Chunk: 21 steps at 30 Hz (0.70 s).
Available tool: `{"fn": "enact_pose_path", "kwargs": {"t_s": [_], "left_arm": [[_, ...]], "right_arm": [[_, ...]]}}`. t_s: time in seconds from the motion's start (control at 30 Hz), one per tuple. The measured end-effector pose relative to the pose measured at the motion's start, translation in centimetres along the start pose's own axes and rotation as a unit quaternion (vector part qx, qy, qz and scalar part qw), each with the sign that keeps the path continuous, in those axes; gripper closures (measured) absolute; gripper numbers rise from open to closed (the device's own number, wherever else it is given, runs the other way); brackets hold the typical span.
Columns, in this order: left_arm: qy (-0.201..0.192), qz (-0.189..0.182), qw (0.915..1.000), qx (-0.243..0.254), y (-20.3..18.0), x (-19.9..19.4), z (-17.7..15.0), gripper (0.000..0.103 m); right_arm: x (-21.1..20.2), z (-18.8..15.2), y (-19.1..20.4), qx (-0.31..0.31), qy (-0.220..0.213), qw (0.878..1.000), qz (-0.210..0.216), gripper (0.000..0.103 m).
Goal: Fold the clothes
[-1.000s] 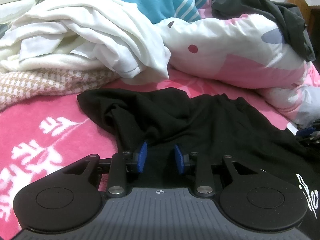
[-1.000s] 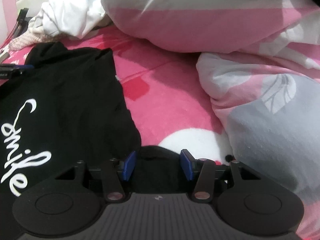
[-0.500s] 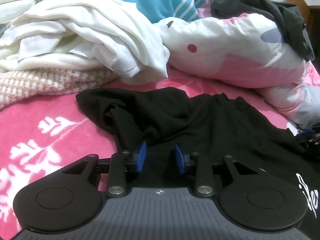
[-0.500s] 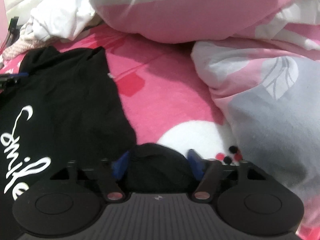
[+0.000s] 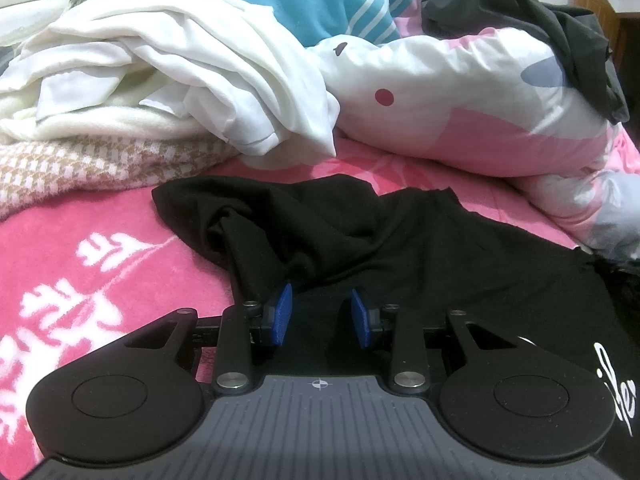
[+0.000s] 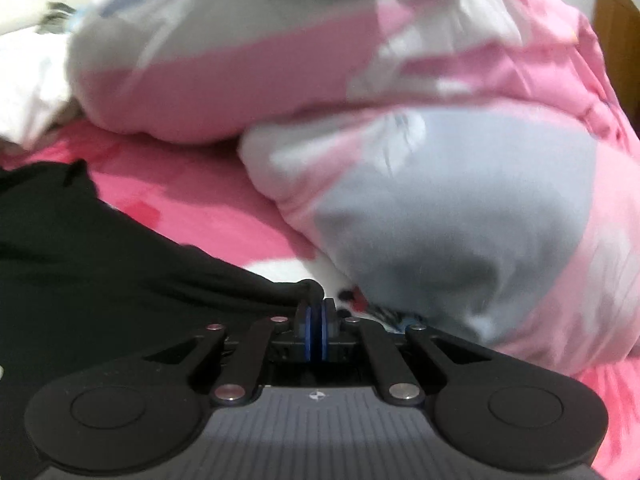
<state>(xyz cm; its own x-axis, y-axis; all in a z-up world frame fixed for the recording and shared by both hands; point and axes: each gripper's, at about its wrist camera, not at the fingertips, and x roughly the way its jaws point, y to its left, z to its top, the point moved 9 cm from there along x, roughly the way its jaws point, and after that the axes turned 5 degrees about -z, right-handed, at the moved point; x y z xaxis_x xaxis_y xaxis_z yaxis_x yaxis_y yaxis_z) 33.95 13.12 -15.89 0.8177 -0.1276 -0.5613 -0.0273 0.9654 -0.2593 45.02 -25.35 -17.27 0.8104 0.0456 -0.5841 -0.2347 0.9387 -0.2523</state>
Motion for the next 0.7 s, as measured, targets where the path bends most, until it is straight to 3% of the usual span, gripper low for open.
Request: {"fn": "enact_pose_path", "kwargs": {"t_s": [0.03,0.13,0.23,0.37,0.43,0.57,0.7], "left_arm": [[0.0,0.0,1.0,0.0,0.0,0.0,0.0,0.07],[0.0,0.0,1.0,0.0,0.0,0.0,0.0,0.07],[0.0,0.0,1.0,0.0,0.0,0.0,0.0,0.07],[0.0,0.0,1.0,0.0,0.0,0.0,0.0,0.07],[0.0,-0.001,1.0,-0.002,0.0,0.0,0.0,0.07],[-0.001,-0.002,1.0,-0.004,0.1,-0.1,0.0,0.07],[-0.001,-0.004,1.0,-0.007,0.1,-0.1,0.0,0.07]], "right_arm": [[0.2,0.1,-0.2,0.006,0.0,1.0,-0.007,0.096],[0.0,0.8,-0.9,0.022,-0.011,0.999,-0.024,0.065],[-1.7,2.0,-1.4,0.037,-0.041,0.998,-0.027,0.054],[-4.4,4.0,-0.5,0.054,-0.082,0.995,0.001,0.046],[-4.4,5.3,1.3,0.064,-0.08,0.994,0.04,0.046],[-2.6,7.1,7.0,0.03,-0.033,0.989,0.144,0.046],[0.9,7.6,12.2,-0.033,0.011,0.984,0.176,0.048]]}}
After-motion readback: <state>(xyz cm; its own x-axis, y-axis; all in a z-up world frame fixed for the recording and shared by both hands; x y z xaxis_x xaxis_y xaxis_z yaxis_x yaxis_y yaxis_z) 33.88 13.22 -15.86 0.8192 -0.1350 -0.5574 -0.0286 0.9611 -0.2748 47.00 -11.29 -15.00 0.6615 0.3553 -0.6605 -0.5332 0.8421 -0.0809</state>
